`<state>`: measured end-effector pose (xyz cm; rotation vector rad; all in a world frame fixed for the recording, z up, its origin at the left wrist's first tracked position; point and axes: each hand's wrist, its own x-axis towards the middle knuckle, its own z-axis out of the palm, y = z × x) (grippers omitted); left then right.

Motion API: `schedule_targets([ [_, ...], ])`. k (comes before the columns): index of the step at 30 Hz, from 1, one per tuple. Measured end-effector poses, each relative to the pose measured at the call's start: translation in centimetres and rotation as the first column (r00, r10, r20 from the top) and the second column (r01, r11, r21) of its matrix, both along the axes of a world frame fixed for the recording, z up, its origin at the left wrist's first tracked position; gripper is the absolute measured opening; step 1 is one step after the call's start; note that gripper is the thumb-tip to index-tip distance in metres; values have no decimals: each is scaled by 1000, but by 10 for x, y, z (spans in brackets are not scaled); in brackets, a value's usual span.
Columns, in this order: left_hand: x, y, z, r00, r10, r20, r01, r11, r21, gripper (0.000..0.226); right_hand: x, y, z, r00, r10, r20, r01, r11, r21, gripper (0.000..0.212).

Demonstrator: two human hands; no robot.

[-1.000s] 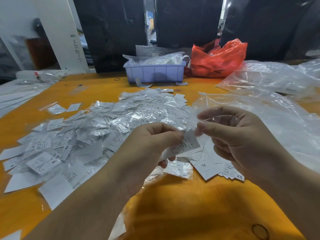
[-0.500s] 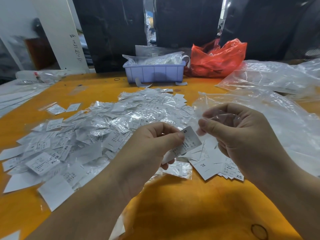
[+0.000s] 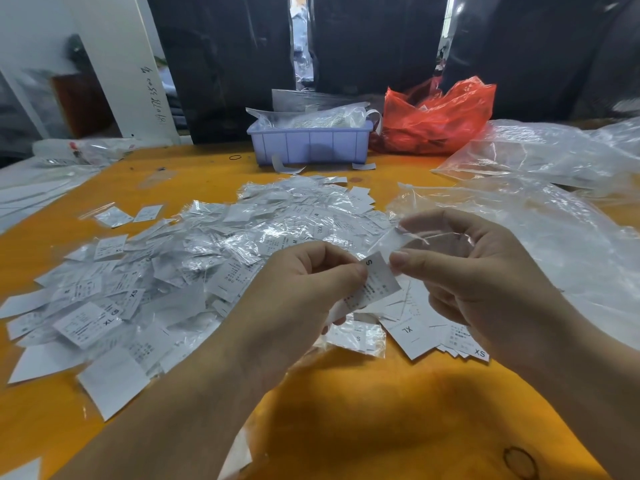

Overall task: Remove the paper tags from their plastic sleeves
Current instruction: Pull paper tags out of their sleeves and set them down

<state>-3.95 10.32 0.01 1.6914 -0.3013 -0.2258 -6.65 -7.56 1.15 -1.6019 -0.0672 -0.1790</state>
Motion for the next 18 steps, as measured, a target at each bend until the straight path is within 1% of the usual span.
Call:
schedule_targets([
  [3,-1,0,1,1000,-24,11,24,999,-36,12,0,2,1,998,53,-18,-53,999,-8,35],
  [6,-1,0,2,999,-35,20,36,998,-58,11,0,1,1,998,66,-16,-66,998,-16,33],
  [8,-1,1,1,999,-25,22,26,998,-54,14,1,0,1,995,98,-24,-98,995,17,36],
  [11,-1,1,2,999,-25,23,27,998,-63,9,2,-2,2,989,147,-28,-145,987,62,43],
  [15,1,3,2,999,-16,37,19,997,-75,10,2,-6,3,981,189,-32,-188,981,37,48],
  [18,1,3,1,999,-22,39,25,997,-77,8,2,-7,4,981,192,-32,-191,981,29,51],
])
